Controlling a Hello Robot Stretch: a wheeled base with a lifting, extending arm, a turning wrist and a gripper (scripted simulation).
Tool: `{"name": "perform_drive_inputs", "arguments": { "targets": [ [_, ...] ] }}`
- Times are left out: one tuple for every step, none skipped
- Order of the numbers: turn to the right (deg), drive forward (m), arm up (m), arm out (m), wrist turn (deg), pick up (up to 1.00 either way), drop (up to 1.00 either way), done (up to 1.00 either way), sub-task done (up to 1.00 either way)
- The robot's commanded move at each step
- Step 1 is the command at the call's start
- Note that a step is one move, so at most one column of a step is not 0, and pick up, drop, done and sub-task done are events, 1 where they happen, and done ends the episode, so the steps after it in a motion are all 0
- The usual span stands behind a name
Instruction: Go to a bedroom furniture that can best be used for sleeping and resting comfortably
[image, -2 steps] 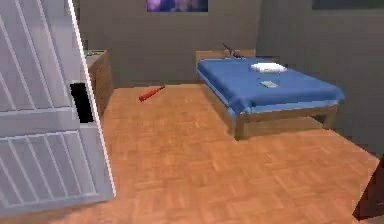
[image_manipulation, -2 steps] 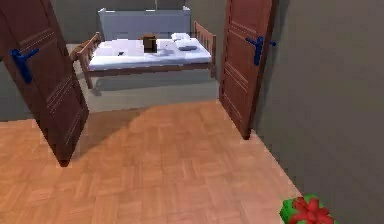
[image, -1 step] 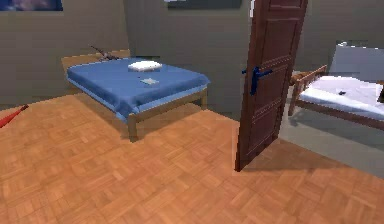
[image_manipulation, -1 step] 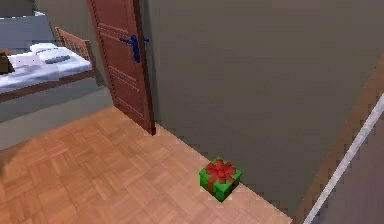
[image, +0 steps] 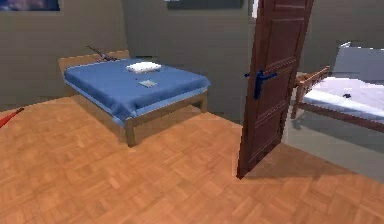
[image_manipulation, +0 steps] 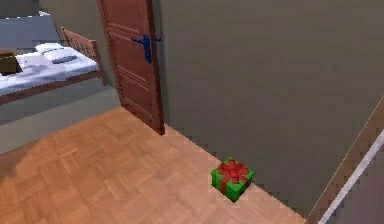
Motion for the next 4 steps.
{"name": "perform_drive_inputs", "arguments": {
  "targets": [
    [-45.0, 0.0, 0.0, 0.0, 0.0, 0.0, 0.0, 0.0, 0.0],
    [-9.0, 0.0, 0.0, 0.0, 0.0, 0.0, 0.0, 0.0, 0.0],
    [0.0, 0.35, 0.0, 0.0, 0.0, 0.0, 0.0, 0.0, 0.0],
    [-45.0, 0.0, 0.0, 0.0, 0.0, 0.0, 0.0, 0.0, 0.0]
  ]
}}
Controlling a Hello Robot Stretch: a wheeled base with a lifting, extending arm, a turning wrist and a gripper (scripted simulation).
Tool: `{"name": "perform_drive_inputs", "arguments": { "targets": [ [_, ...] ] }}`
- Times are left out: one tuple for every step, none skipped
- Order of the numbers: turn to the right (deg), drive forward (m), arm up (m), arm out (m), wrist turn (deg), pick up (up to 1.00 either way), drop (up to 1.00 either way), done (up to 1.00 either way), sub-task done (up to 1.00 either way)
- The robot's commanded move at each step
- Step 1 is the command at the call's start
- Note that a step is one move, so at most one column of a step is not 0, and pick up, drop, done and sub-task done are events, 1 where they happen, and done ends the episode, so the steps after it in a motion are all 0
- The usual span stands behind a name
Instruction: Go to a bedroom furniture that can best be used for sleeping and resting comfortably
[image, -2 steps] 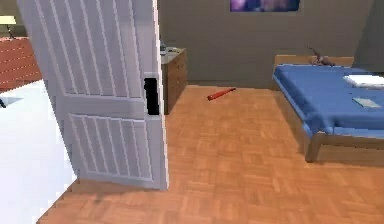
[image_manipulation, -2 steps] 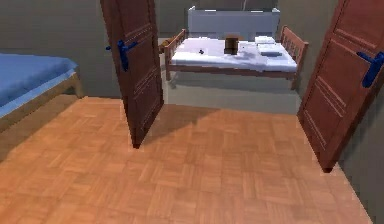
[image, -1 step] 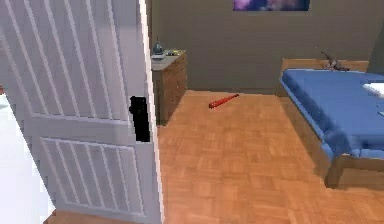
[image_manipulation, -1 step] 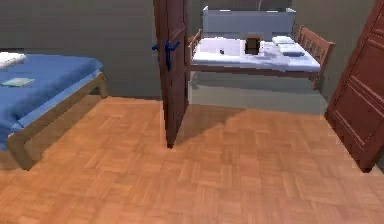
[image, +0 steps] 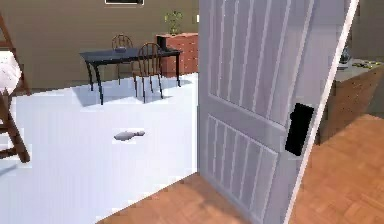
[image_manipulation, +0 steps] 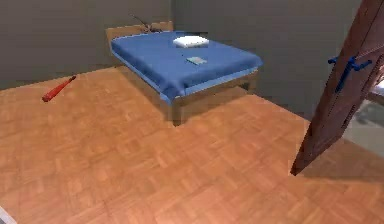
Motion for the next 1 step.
{"name": "perform_drive_inputs", "arguments": {
  "targets": [
    [-39.0, 0.0, 0.0, 0.0, 0.0, 0.0, 0.0, 0.0, 0.0]
  ]
}}
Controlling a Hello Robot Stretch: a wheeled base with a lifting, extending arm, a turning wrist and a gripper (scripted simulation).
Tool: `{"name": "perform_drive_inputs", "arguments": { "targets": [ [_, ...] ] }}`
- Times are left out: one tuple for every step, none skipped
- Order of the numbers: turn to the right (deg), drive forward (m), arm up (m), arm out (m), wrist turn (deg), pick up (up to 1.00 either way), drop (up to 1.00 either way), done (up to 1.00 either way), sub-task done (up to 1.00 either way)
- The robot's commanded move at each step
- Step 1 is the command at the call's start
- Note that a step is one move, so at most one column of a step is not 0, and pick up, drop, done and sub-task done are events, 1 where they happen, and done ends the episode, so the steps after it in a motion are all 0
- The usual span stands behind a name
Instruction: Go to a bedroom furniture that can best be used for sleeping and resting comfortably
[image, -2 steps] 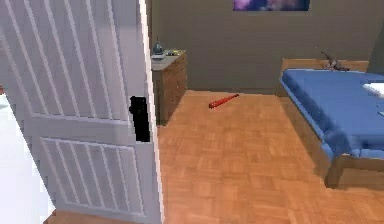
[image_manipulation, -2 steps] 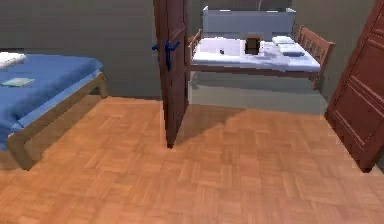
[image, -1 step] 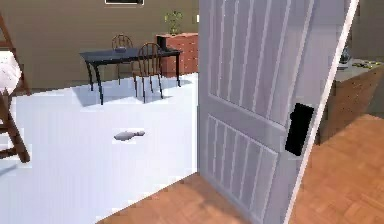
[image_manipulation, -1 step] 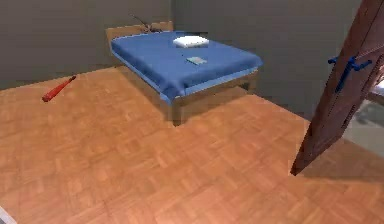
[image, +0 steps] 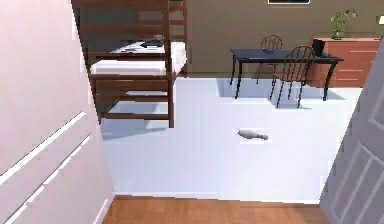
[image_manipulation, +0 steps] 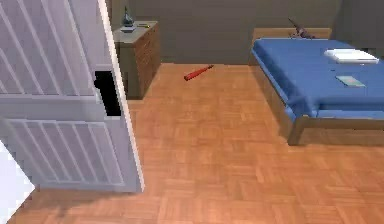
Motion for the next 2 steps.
{"name": "perform_drive_inputs", "arguments": {
  "targets": [
    [0.0, 1.0, 0.0, 0.0, 0.0, 0.0, 0.0, 0.0, 0.0],
    [-3.0, 0.0, 0.0, 0.0, 0.0, 0.0, 0.0, 0.0, 0.0]
  ]
}}
